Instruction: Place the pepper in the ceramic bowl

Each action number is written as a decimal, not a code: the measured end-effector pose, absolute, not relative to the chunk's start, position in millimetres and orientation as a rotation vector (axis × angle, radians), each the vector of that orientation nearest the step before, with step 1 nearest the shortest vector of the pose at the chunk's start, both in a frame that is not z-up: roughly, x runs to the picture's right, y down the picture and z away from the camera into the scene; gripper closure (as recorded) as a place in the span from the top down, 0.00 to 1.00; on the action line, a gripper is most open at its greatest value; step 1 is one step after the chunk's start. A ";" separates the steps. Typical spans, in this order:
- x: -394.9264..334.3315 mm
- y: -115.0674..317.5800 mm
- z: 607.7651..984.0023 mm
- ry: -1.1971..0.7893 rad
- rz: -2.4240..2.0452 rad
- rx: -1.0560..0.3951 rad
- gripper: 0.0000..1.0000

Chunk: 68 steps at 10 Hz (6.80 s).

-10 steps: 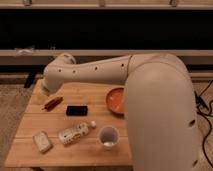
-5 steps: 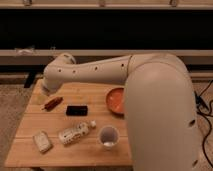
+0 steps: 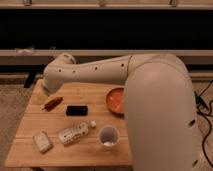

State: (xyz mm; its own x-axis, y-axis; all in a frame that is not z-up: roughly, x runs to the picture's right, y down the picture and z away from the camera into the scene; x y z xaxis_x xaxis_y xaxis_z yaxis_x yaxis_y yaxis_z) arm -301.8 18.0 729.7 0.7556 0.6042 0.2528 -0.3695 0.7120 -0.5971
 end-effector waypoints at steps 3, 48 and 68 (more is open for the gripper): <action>-301.8 18.0 729.7 -0.457 0.561 -0.550 0.80; -155.3 5.1 848.6 -0.098 0.274 -0.574 0.00; 61.9 42.3 813.8 0.191 0.876 -0.547 0.07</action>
